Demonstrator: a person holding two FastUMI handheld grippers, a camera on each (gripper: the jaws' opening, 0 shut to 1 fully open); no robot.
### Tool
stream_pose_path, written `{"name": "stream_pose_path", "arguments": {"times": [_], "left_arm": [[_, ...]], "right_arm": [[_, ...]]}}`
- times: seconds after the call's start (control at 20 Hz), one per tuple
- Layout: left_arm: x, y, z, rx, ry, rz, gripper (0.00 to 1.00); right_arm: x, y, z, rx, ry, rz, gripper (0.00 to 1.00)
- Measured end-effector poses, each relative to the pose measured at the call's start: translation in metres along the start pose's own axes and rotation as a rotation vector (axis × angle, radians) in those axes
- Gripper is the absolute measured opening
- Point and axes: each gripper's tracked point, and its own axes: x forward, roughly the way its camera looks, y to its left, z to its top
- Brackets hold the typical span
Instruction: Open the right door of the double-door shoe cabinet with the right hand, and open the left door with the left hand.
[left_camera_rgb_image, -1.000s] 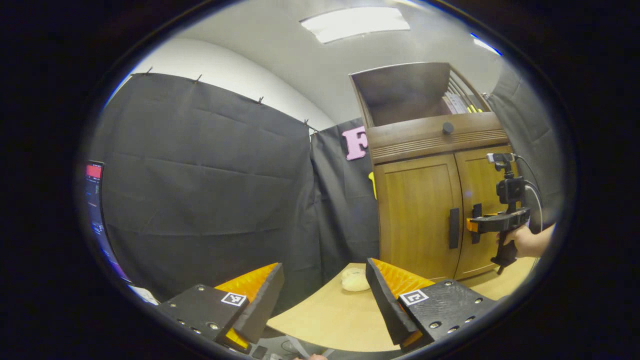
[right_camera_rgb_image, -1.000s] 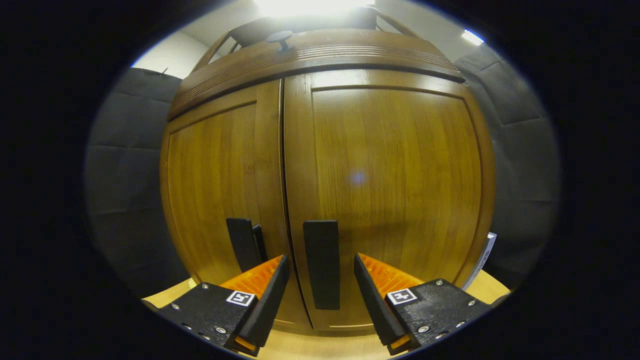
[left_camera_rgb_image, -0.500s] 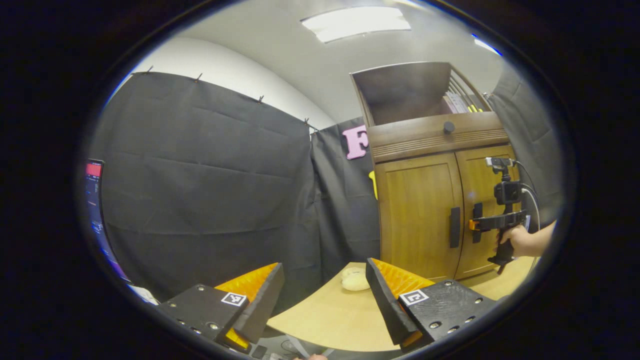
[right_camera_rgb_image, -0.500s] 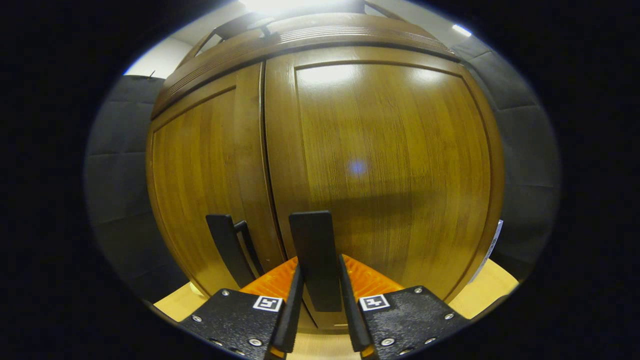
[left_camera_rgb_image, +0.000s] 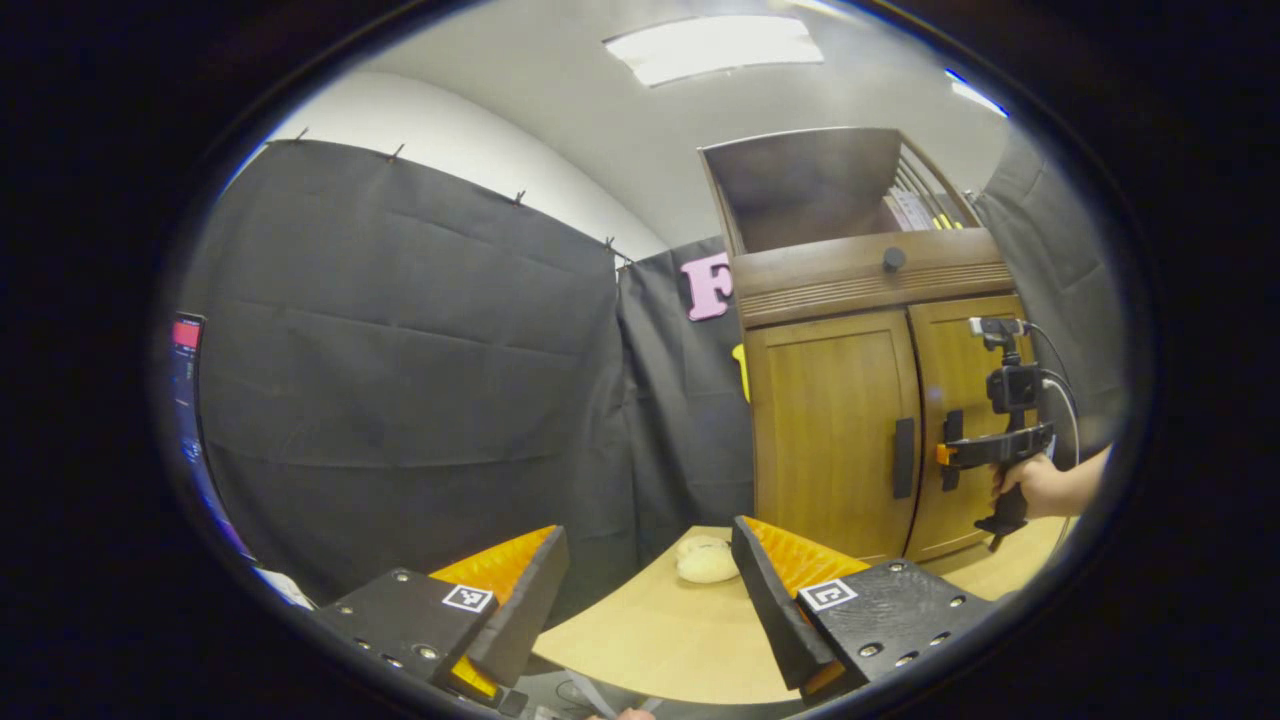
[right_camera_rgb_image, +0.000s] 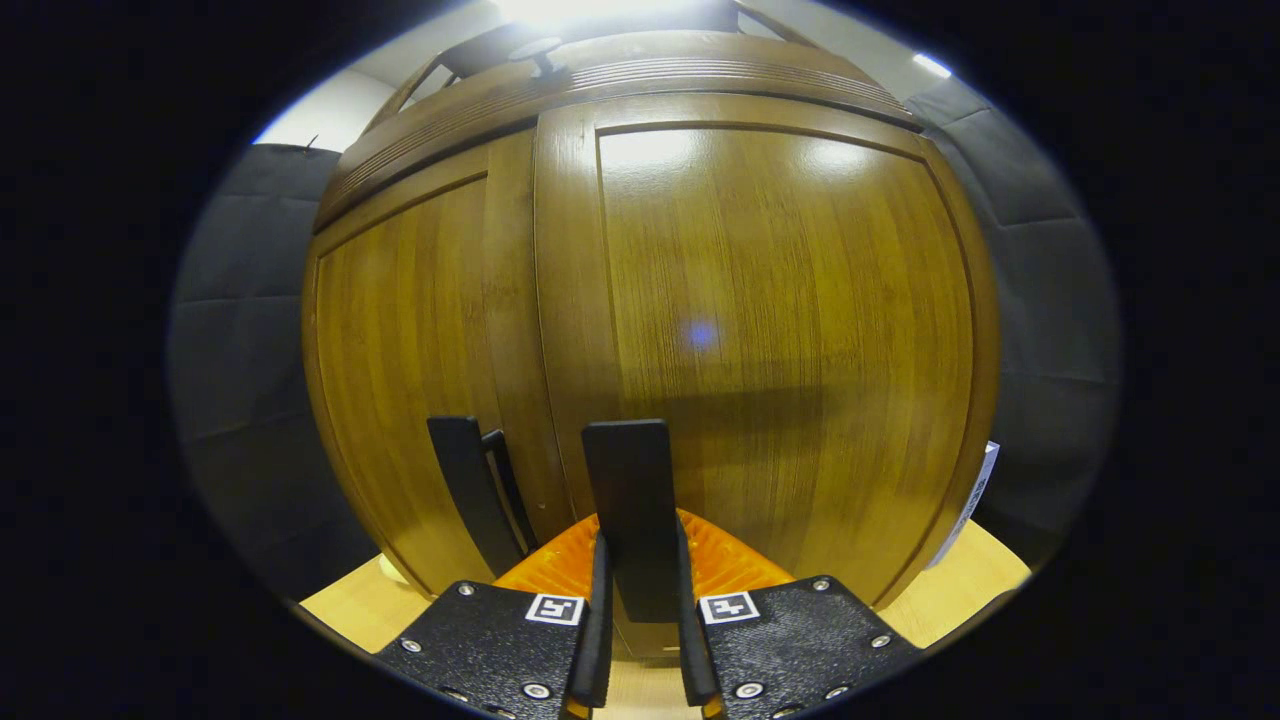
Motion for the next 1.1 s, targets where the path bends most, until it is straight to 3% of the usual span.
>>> {"name": "stream_pose_path", "arguments": {"times": [1.1], "left_arm": [[0.011, -0.017, 0.000, -0.031, -0.031, -0.190, 0.94]], "right_arm": [[-0.082, -0.018, -0.007, 0.010, -0.002, 0.038, 0.27]]}}
